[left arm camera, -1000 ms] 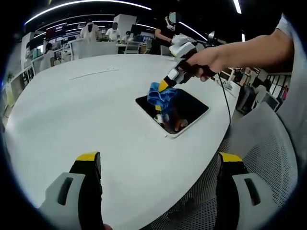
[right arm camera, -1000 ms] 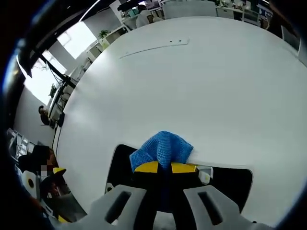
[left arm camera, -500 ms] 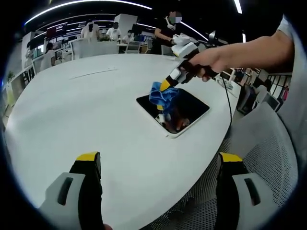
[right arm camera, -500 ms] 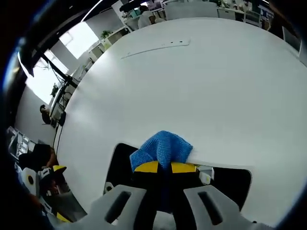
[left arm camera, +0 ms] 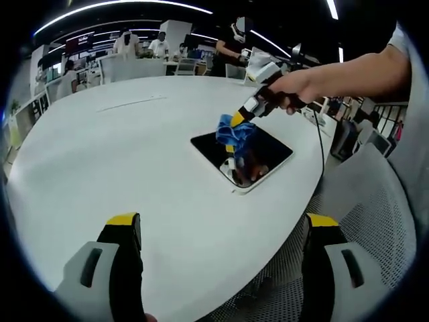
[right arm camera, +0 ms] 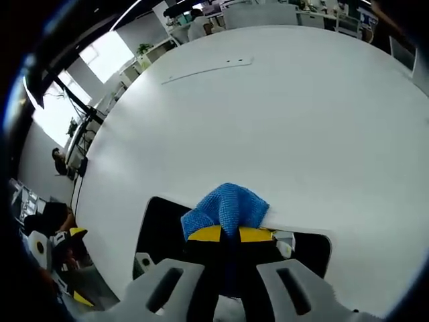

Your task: Wipe the mirror surface with the cleaning cloth until all visible marks leave the cleaned area.

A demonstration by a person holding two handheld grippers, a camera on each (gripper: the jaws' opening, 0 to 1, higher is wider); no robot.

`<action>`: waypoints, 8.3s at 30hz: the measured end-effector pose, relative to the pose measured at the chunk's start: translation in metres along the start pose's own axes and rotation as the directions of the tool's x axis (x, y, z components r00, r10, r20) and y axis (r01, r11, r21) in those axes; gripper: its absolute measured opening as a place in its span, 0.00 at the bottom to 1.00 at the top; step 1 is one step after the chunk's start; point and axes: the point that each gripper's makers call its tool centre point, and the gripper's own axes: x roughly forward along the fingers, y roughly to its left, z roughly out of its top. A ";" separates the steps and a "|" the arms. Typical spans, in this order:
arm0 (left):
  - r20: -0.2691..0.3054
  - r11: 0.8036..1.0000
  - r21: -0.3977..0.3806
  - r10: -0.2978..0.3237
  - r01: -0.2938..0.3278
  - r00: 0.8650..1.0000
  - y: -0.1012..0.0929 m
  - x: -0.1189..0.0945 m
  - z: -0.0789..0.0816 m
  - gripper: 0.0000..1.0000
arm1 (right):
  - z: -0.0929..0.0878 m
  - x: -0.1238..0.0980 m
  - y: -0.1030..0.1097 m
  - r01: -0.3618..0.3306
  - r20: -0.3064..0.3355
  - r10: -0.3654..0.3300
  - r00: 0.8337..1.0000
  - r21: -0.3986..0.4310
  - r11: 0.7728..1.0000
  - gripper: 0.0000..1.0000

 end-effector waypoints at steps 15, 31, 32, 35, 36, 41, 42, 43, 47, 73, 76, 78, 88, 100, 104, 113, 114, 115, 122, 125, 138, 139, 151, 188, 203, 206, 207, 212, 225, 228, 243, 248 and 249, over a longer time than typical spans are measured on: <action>0.000 1.000 0.002 0.003 -0.003 1.000 0.000 0.000 0.001 0.99 | -0.002 -0.007 -0.018 0.022 0.004 -0.022 1.000 0.010 1.000 0.01; -0.004 1.000 0.007 -0.001 0.001 1.000 -0.001 -0.001 0.000 0.99 | -0.011 -0.010 -0.012 0.046 0.021 -0.046 0.999 -0.001 0.999 0.01; -0.004 1.000 0.007 -0.002 0.002 1.000 -0.001 -0.001 0.000 0.99 | -0.013 -0.011 -0.012 0.046 0.022 -0.046 0.999 -0.001 0.999 0.01; -0.004 1.000 0.010 -0.004 0.004 1.000 -0.002 -0.001 0.001 0.99 | -0.018 -0.012 -0.012 0.049 0.027 -0.049 0.998 0.001 0.999 0.01; -0.004 1.000 0.010 -0.005 0.005 1.000 -0.003 -0.001 0.001 0.99 | -0.020 -0.013 -0.011 0.051 0.029 -0.051 0.998 0.001 0.999 0.01; -0.004 1.000 0.015 -0.006 0.006 1.000 -0.003 -0.001 0.001 0.99 | -0.028 -0.016 -0.009 0.055 0.033 -0.055 0.998 0.003 0.998 0.01; -0.004 1.000 0.015 -0.007 0.007 1.000 -0.003 -0.001 0.001 0.99 | -0.030 -0.017 -0.008 0.056 0.035 -0.056 0.998 0.004 0.998 0.01; -0.003 1.000 0.016 -0.007 0.007 1.000 -0.003 -0.001 0.001 0.99 | -0.031 -0.017 -0.008 0.056 0.036 -0.057 0.998 0.005 0.998 0.01; -0.002 1.000 0.021 -0.008 0.008 1.000 -0.004 -0.001 0.001 0.99 | -0.037 -0.020 -0.006 0.058 0.042 -0.058 0.997 0.011 0.998 0.01; -0.002 1.000 0.024 -0.007 0.007 1.000 -0.004 -0.001 0.002 0.99 | -0.079 -0.036 0.008 0.046 0.070 -0.047 0.996 0.011 0.999 0.02; -0.002 1.000 0.024 -0.006 0.006 1.000 -0.004 0.000 0.002 0.99 | -0.082 -0.038 0.009 0.049 0.072 -0.050 0.996 0.006 0.999 0.02; -0.002 1.000 0.025 -0.004 0.005 1.000 -0.004 -0.001 0.002 0.99 | -0.085 -0.039 0.011 0.053 0.074 -0.052 0.996 -0.003 0.999 0.02; -0.004 1.000 0.023 0.004 -0.004 1.000 -0.002 -0.001 0.001 0.99 | -0.092 -0.043 0.012 0.042 0.081 -0.042 0.996 0.006 0.999 0.02; -0.004 0.999 0.033 0.023 -0.023 1.000 0.001 -0.002 0.001 0.99 | -0.107 -0.049 0.016 0.027 0.089 -0.027 0.996 0.001 1.000 0.02; -0.009 0.999 0.032 0.023 -0.022 1.000 0.001 -0.001 0.000 0.99 | -0.110 -0.050 0.016 0.019 0.087 -0.020 0.996 0.006 1.000 0.02; -0.002 1.000 0.002 0.028 -0.028 1.000 0.003 -0.002 0.000 0.99 | -0.123 -0.056 0.020 0.000 0.085 -0.001 0.996 0.010 1.000 0.02; 0.001 1.000 -0.004 0.029 -0.029 1.000 0.003 -0.003 0.001 0.99 | -0.123 -0.056 0.021 -0.002 0.085 0.001 0.996 0.008 1.000 0.02; 0.003 1.000 -0.008 0.029 -0.029 1.000 0.003 -0.003 0.001 0.99 | -0.123 -0.056 0.021 -0.003 0.085 0.002 0.996 0.008 1.000 0.02; 0.030 0.999 0.012 0.045 -0.045 0.999 0.006 -0.004 0.006 0.99 | -0.123 -0.055 0.022 -0.016 0.077 0.018 0.997 -0.023 1.000 0.01; 0.029 0.999 0.022 0.049 -0.050 0.998 0.007 -0.004 0.006 0.99 | -0.122 -0.055 0.021 -0.032 0.068 0.034 0.997 -0.037 0.999 0.01; 0.070 0.998 -0.006 0.064 -0.064 0.996 0.009 -0.007 0.013 0.99 | -0.123 -0.062 0.002 -0.053 0.049 0.054 0.997 -0.023 0.998 0.01; 0.062 0.998 -0.008 0.061 -0.061 0.996 0.009 -0.006 0.012 0.99 | -0.124 -0.063 -0.001 -0.051 0.051 0.052 0.997 -0.018 0.999 0.01; 0.028 0.999 0.013 0.052 -0.053 0.998 0.007 -0.004 0.006 0.99 | -0.128 -0.073 -0.023 -0.034 0.064 0.033 0.997 0.022 0.999 0.01; 0.035 0.998 0.019 0.053 -0.053 0.998 0.005 -0.005 0.009 0.99 | -0.123 -0.078 -0.048 0.006 0.062 -0.011 0.998 0.085 0.996 0.01; 0.044 0.998 -0.006 0.069 -0.069 0.997 0.011 -0.006 0.010 0.99 | -0.096 -0.068 -0.060 0.027 0.083 -0.035 0.996 0.096 0.995 0.01; 0.017 0.996 0.010 0.092 -0.092 0.996 0.015 -0.006 0.005 0.99 | -0.091 -0.066 -0.062 0.032 0.085 -0.040 0.996 0.098 0.995 0.01; 0.022 0.996 -0.001 0.088 -0.088 0.996 0.015 -0.006 0.005 0.99 | -0.089 -0.065 -0.062 0.033 0.085 -0.041 0.995 0.095 0.995 0.01; 0.021 0.996 -0.001 0.091 -0.091 0.996 0.016 -0.006 0.005 0.99 | -0.076 -0.061 -0.070 0.043 0.088 -0.050 0.995 0.086 0.995 0.01; 0.013 0.995 -0.010 0.097 -0.097 0.995 0.018 -0.006 0.003 0.99 | -0.053 -0.050 -0.082 0.059 0.086 -0.065 0.994 0.074 0.996 0.01; 0.009 0.996 -0.010 0.094 -0.094 0.996 0.017 -0.005 0.003 0.99 | -0.047 -0.047 -0.083 0.067 0.086 -0.073 0.994 0.066 0.996 0.01; 0.016 0.995 -0.008 0.095 -0.095 0.995 0.018 -0.006 0.003 0.99 | -0.024 -0.041 -0.087 0.115 0.073 -0.117 0.990 0.028 0.993 0.02; 0.025 0.995 -0.009 0.100 -0.100 0.995 0.020 -0.007 0.004 0.99 | -0.017 -0.037 -0.089 0.124 0.073 -0.126 0.989 0.024 0.992 0.02; 0.024 0.995 -0.008 0.103 -0.102 0.994 0.021 -0.007 0.004 0.99 | -0.018 -0.038 -0.089 0.126 0.069 -0.127 0.989 0.024 0.992 0.02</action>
